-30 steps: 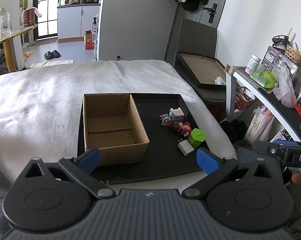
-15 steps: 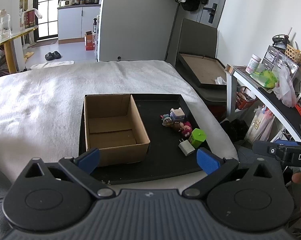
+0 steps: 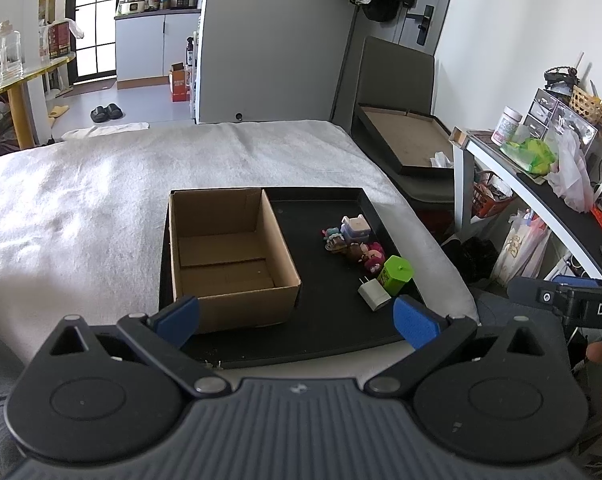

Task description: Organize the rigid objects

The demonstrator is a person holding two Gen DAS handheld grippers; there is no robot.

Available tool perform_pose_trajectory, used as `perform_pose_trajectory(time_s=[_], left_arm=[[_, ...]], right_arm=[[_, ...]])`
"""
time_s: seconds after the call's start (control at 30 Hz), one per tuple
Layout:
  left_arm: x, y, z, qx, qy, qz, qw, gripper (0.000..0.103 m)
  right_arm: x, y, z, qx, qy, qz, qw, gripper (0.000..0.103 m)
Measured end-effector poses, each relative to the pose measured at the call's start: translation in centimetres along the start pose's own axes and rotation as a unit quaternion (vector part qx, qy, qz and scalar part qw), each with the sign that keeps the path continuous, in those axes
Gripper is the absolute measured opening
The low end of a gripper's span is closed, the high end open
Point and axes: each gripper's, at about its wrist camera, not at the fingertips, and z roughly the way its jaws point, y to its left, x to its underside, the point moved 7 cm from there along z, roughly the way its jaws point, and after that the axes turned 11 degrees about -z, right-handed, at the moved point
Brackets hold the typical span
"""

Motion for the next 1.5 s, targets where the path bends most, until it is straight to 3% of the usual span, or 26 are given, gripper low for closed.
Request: perform_pose_trajectory(time_s=[0.63,1.5], left_arm=[[-0.3,-0.2,0.2,-0.003,-0.011,0.004,0.9999,0.103],[-0.7,2.9,7.7,-0.048,0.029,-0.031,0.998,0.102]], right_arm=[[-0.1,0.0,0.1,-0.002,0.001,-0.002,1.0,0.103],[0.9,-2.3,6.6,-0.021,0.039,0.021,0.999,0.103]])
